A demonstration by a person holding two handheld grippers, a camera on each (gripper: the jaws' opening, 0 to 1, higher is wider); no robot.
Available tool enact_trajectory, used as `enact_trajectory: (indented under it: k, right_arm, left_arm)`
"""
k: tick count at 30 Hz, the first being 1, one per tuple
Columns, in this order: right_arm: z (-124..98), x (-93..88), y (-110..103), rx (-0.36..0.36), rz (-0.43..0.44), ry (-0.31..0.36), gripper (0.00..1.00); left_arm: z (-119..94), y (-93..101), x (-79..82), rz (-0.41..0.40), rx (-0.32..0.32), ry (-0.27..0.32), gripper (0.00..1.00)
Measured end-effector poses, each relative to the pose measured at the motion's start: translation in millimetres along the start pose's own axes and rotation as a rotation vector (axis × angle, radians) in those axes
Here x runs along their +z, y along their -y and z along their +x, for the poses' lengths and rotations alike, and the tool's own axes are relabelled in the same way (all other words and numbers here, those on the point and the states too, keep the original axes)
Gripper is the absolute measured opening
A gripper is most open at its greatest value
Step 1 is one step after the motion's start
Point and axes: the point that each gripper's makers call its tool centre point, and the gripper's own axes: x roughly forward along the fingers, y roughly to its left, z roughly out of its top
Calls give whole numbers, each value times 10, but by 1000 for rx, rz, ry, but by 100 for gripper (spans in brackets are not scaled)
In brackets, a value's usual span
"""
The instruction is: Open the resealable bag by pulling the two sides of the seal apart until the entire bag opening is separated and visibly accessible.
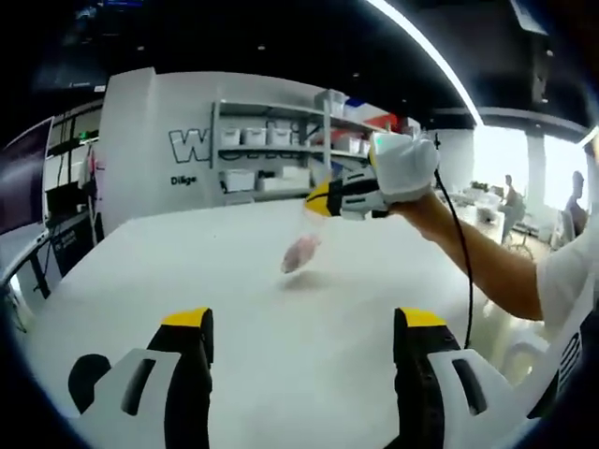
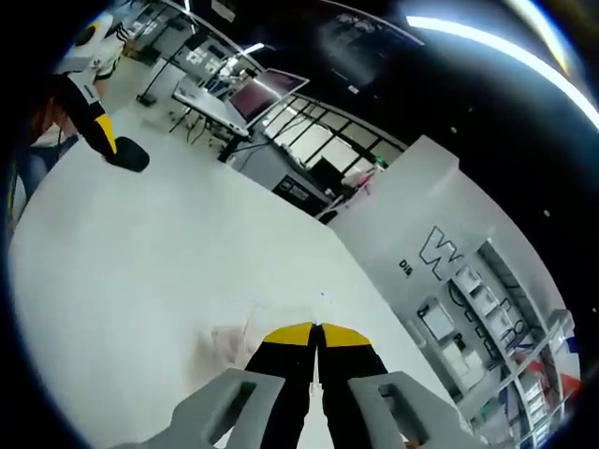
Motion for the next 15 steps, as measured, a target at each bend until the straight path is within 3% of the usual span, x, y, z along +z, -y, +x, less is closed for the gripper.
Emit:
enact_trajectory:
  k: [15]
  right_arm:
    - [67,-105,25,-6,10,-27,0]
  left_arm:
    - [28,-85,7,36,27,23,87]
